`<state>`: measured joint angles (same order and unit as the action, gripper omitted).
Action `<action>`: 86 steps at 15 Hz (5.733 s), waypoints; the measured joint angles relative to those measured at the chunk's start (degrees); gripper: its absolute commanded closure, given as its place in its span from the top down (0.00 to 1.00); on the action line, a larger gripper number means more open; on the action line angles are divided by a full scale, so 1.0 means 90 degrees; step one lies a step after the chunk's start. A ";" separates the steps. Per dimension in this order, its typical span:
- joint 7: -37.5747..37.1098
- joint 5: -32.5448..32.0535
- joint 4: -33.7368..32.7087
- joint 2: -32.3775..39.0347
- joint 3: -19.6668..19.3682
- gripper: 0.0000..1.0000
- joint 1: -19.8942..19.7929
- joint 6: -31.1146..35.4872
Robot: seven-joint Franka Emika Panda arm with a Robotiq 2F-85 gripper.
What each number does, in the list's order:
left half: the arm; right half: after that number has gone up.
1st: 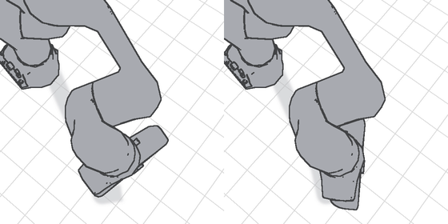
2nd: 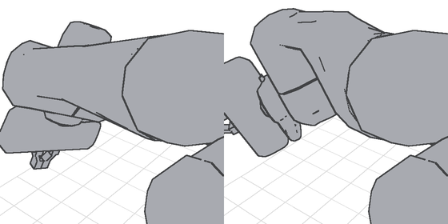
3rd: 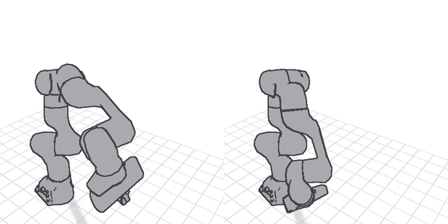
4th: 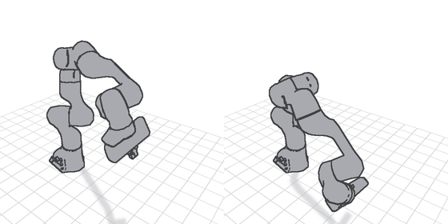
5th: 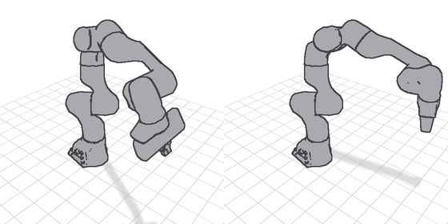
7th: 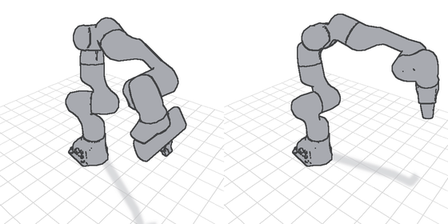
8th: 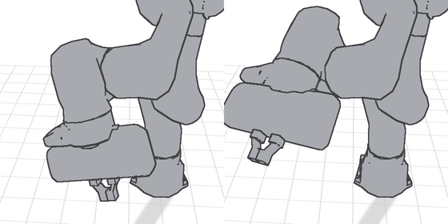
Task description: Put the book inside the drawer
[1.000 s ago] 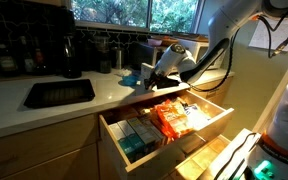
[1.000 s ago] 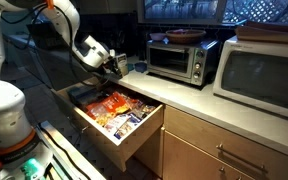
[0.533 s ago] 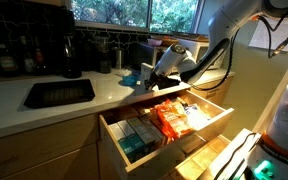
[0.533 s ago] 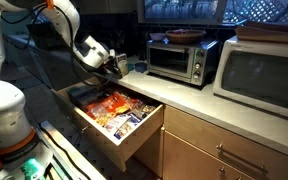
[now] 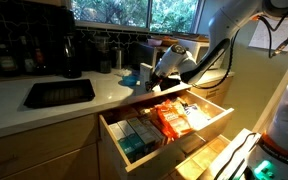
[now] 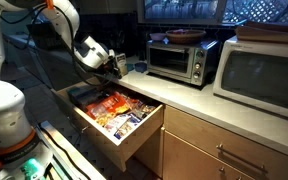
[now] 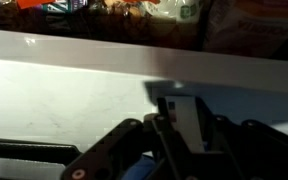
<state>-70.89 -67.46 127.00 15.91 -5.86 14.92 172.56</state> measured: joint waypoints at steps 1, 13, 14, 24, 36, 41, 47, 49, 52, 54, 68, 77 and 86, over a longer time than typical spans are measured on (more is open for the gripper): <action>0.0090 0.0034 0.0016 -0.0011 0.0014 0.08 -0.0009 0.0000; 0.2796 0.2931 0.1262 -0.1033 0.0965 0.08 -0.0586 -0.0291; 0.3115 0.3360 0.1412 -0.1221 0.1095 0.08 -0.0619 -0.0465; 0.6235 0.6977 0.1761 -0.3300 0.1696 0.08 -0.0432 -0.4167; 0.7070 0.7802 0.0798 -0.2835 0.1672 0.31 -0.0442 -0.7702; 0.7068 0.7991 0.0636 -0.2372 0.1671 0.31 -0.0459 -0.7735; 0.7142 0.8055 0.0607 -0.2210 0.1725 0.08 -0.0442 -0.7733; 0.7173 0.8154 0.0603 -0.1959 0.1791 0.08 -0.0420 -0.7731; 0.7183 0.8338 0.0575 -0.1499 0.1866 0.08 -0.0396 -0.7726; 0.7183 0.8462 0.0516 -0.1180 0.1897 0.08 -0.0392 -0.7725; 0.6653 0.8640 -0.0826 0.0482 0.1941 0.08 -0.0288 -0.7945; 0.6115 0.8640 -0.1362 0.1014 0.1830 0.08 -0.0276 -0.8338; 0.5870 0.8640 -0.1857 0.1547 0.1771 0.08 -0.0152 -0.8625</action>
<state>-18.06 10.30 110.28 29.83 10.08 13.55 94.94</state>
